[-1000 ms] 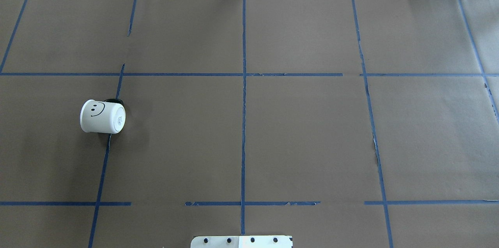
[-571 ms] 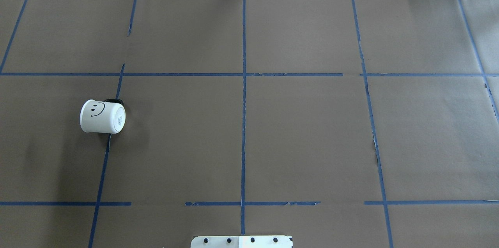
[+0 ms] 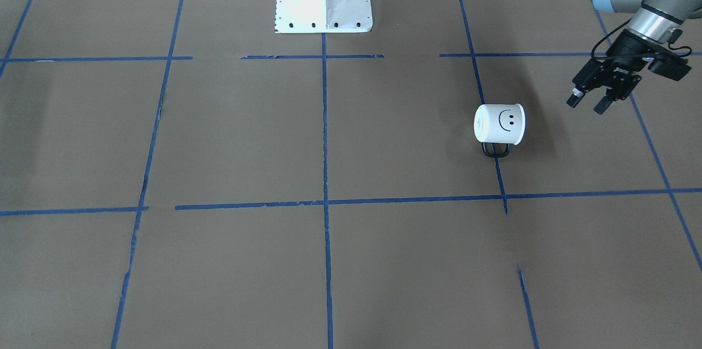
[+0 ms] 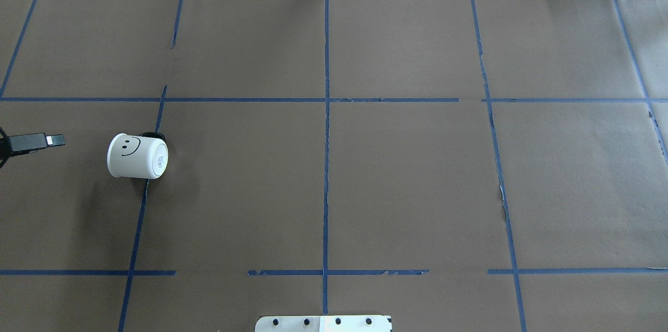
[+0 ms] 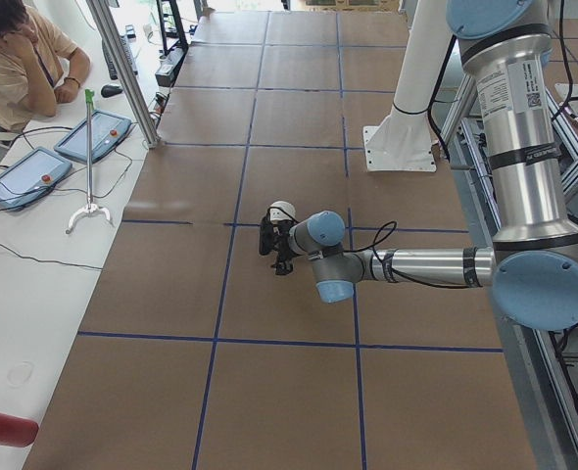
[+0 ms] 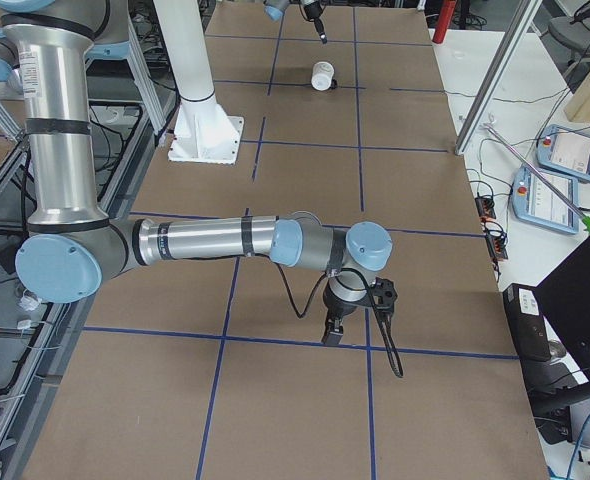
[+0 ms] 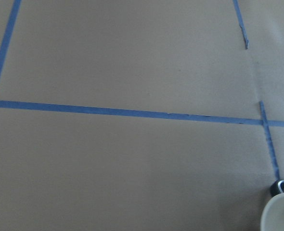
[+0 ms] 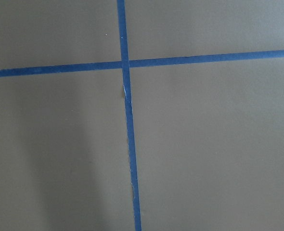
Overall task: Flip mug
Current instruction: 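Reach the left gripper toward the sideways white mug and grasp its rim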
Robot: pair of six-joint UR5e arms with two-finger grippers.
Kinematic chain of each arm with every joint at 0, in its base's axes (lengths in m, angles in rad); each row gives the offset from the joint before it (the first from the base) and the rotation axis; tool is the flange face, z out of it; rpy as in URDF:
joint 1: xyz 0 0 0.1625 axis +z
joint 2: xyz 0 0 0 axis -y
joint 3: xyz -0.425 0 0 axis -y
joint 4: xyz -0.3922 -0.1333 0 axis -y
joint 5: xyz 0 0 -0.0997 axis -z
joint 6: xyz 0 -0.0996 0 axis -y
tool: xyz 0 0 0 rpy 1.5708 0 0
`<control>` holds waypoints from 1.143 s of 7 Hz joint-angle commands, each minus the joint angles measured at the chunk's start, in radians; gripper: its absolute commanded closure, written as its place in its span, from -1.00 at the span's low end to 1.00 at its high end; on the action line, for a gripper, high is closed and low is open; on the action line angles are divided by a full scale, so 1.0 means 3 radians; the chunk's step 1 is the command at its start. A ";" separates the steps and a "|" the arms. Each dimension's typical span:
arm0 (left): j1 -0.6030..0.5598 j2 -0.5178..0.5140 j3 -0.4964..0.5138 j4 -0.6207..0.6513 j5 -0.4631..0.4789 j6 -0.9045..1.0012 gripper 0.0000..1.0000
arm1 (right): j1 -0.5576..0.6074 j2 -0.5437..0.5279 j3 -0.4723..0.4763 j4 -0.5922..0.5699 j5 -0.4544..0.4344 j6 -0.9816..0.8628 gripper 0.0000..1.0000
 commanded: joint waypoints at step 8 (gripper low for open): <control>0.0556 -0.0837 0.1181 -0.1816 0.0284 -0.0659 -0.60 | 0.0000 0.0000 0.0000 0.0000 0.0000 0.0000 -1.00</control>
